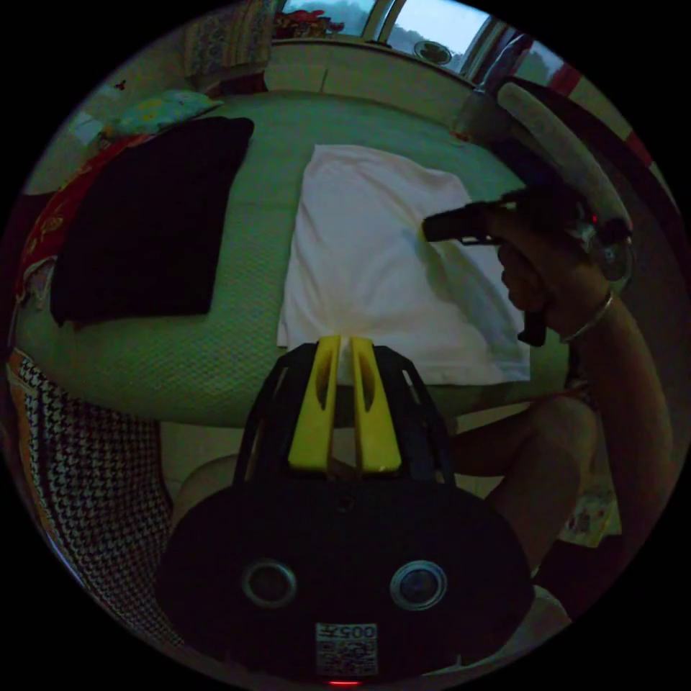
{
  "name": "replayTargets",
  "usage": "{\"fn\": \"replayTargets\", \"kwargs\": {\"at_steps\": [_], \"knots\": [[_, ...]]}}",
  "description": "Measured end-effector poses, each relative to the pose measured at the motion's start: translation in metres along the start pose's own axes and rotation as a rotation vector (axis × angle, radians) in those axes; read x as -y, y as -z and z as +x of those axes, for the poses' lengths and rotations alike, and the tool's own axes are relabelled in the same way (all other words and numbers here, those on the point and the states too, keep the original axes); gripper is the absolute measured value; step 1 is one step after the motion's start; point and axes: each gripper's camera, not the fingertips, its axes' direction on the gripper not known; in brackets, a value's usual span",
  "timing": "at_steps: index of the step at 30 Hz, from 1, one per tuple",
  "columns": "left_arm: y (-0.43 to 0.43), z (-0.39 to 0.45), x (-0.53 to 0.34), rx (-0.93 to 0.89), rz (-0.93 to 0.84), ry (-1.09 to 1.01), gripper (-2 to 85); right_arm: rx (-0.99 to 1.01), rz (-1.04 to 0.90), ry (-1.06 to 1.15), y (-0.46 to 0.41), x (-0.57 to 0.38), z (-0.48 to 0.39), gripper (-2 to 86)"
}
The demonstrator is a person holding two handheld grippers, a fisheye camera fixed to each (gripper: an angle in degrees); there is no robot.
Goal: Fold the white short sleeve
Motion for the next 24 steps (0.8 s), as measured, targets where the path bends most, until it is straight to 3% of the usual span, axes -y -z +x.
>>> {"fn": "replayTargets", "kwargs": {"at_steps": [12, 24], "knots": [[-0.003, 0.005, -0.014, 0.125, 0.077, 0.000, 6.9, 0.158, 0.040, -0.057, 0.039, -0.095, 0.082, 5.0], [-0.024, 0.003, -0.032, -0.045, 0.189, 0.088, 17.1, 0.258, 0.323, -0.216, 0.070, -0.183, 0.192, 4.4]]}}
